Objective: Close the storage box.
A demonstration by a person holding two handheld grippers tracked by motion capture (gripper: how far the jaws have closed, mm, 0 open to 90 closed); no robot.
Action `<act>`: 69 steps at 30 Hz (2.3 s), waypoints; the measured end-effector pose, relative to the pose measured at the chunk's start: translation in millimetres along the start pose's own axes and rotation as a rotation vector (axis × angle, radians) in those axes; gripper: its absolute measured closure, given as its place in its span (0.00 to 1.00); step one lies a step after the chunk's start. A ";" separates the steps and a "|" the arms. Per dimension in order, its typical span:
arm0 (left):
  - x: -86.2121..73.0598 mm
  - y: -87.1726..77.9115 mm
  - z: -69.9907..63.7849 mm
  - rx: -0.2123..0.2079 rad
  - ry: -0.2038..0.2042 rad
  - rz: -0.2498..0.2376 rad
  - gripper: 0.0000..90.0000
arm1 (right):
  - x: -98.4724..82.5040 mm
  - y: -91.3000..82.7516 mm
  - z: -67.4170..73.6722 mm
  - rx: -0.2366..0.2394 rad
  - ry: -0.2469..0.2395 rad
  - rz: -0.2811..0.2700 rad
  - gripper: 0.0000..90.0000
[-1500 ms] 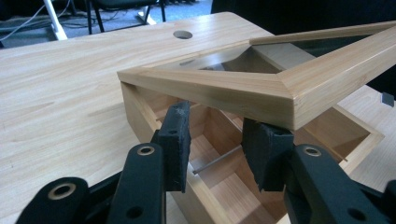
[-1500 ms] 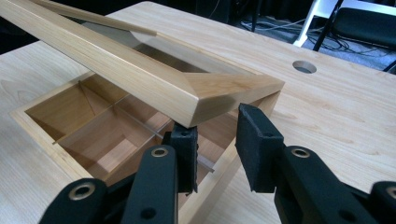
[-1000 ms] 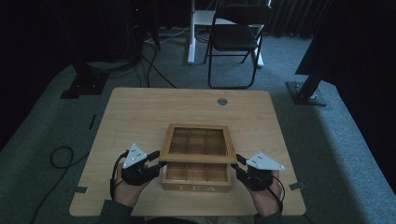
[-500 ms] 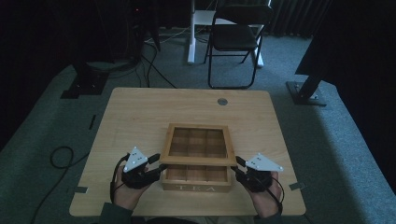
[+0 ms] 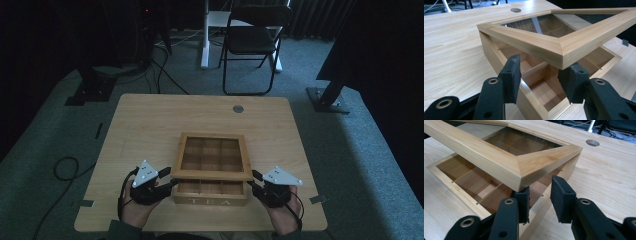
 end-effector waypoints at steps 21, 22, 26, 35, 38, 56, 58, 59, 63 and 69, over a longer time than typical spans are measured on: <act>-7.5 2.3 -5.9 -0.010 0.003 0.016 0.60 | -11.0 -1.0 0.7 0.016 0.015 0.025 0.71; -7.5 2.3 -5.9 -0.010 0.003 0.016 0.60 | -11.0 -1.0 0.7 0.016 0.015 0.025 0.71; -9.5 2.6 -6.9 -0.013 -0.001 0.018 0.60 | -13.3 -0.4 0.5 0.017 0.018 0.029 0.71; -13.2 3.4 -8.2 -0.014 -0.003 0.025 0.60 | -16.8 0.6 0.2 0.018 0.020 0.038 0.71; -14.4 4.0 -8.9 -0.011 -0.001 0.030 0.60 | -17.9 1.0 -0.3 0.016 0.020 0.039 0.71; -18.9 6.5 -11.0 -0.016 -0.006 0.040 0.60 | -23.7 2.4 -1.0 0.016 0.025 0.052 0.71; -19.0 6.6 -11.0 -0.016 -0.005 0.040 0.60 | -24.0 2.4 -1.0 0.017 0.027 0.053 0.71; -19.2 6.7 -10.9 -0.016 -0.005 0.041 0.60 | -24.0 2.4 -1.0 0.017 0.027 0.053 0.71; -20.2 7.1 -11.3 -0.014 -0.008 0.043 0.60 | -24.8 2.1 -1.3 0.017 0.030 0.053 0.71; -23.0 7.7 -12.5 -0.016 -0.011 0.051 0.60 | -27.3 2.7 -1.7 0.017 0.032 0.057 0.71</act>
Point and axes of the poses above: each handheld gripper's, and its own axes: y roughly forward along the jaws, x roughly out of its top, z roughly to its left, the point moved 7 cm from there along y, roughly forward along the jaws, and after that the axes turned 15 degrees about y, right-handed, at the moved point
